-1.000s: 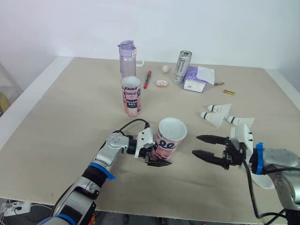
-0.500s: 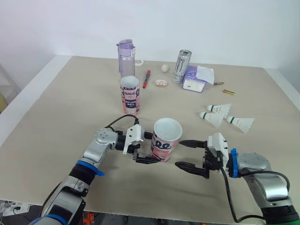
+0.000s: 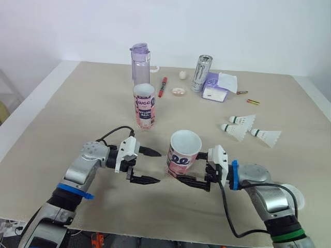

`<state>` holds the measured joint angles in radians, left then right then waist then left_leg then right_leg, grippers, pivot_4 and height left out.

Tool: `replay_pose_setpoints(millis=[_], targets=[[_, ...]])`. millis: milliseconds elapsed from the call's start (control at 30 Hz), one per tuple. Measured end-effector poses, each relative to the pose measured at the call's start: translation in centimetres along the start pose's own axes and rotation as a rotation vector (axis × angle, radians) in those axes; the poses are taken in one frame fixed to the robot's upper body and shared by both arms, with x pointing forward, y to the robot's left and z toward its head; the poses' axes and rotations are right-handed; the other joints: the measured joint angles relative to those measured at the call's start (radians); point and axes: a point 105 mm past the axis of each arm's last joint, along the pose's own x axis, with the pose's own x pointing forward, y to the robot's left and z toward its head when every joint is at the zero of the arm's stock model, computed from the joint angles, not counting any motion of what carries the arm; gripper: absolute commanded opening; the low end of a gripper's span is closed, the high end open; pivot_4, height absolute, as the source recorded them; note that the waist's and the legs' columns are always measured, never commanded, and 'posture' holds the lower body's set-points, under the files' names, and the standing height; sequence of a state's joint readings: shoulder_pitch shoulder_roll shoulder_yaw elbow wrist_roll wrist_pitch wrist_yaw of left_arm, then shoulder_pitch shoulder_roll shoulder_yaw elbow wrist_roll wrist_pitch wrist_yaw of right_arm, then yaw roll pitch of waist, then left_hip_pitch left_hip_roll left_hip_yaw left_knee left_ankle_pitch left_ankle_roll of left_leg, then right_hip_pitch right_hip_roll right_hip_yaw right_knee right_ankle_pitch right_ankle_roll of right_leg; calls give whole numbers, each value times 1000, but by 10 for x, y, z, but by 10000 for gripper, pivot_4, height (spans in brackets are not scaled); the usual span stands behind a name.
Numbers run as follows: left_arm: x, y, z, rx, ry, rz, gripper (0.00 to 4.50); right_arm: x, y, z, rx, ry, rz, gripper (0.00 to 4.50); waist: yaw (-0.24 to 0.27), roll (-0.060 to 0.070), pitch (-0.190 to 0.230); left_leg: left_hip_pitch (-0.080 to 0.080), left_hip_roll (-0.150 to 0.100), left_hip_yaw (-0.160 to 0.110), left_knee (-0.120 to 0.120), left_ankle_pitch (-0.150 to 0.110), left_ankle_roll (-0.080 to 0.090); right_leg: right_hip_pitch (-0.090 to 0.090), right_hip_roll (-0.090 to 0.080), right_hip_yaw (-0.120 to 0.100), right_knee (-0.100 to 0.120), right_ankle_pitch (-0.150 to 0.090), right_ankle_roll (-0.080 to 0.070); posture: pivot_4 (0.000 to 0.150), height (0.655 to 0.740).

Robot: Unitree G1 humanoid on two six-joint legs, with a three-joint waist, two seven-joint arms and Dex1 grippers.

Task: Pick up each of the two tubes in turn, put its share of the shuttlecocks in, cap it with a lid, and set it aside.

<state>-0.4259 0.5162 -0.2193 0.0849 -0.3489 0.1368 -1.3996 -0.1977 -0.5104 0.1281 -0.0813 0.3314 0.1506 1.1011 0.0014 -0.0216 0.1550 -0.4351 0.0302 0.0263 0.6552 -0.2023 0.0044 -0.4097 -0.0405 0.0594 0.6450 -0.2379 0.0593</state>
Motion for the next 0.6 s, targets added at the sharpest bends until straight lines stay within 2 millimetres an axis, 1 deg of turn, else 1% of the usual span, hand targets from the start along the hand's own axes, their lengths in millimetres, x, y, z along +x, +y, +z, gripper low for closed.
replay_pose_setpoints(millis=[167, 300, 367, 500, 600], targets=[[-2, -3, 1, -2, -2, 10, 45000, 9, 1, -1, -2, -4, 15, 44416, 0, 0, 0, 0, 0, 0, 0, 0, 0, 0, 0, 0, 0, 0, 0, 1500, 7400], [-3, -1, 3, -2, -16, 38, 45000, 18, -1, 2, -10, -21, 25, 44416, 0, 0, 0, 1, 1, 0, 0, 0, 0, 0, 1, 0, 1, 0, 0, 1500, 7400], [-3, -1, 4, -1, -29, 55, 45000, 24, 2, 4, -13, -34, 38, 44416, 0, 0, 0, 2, 1, 1, 0, 0, 0, 0, 1, 0, 1, 0, -1, 1500, 7400], [-2, -4, -1, -24, -45, 79, 45000, 27, 0, 3, -13, -32, 39, 44416, 0, 0, 0, 2, 1, 1, 0, 0, 0, 1, 1, 0, 1, 0, -1, 1500, 7400], [0, -3, 1, -33, -88, 106, 45000, 27, 0, 3, -15, -32, 43, 44416, 0, 0, 0, 2, 1, 1, 0, 0, 0, 1, 0, 0, 1, 0, -1, 1500, 7400]])
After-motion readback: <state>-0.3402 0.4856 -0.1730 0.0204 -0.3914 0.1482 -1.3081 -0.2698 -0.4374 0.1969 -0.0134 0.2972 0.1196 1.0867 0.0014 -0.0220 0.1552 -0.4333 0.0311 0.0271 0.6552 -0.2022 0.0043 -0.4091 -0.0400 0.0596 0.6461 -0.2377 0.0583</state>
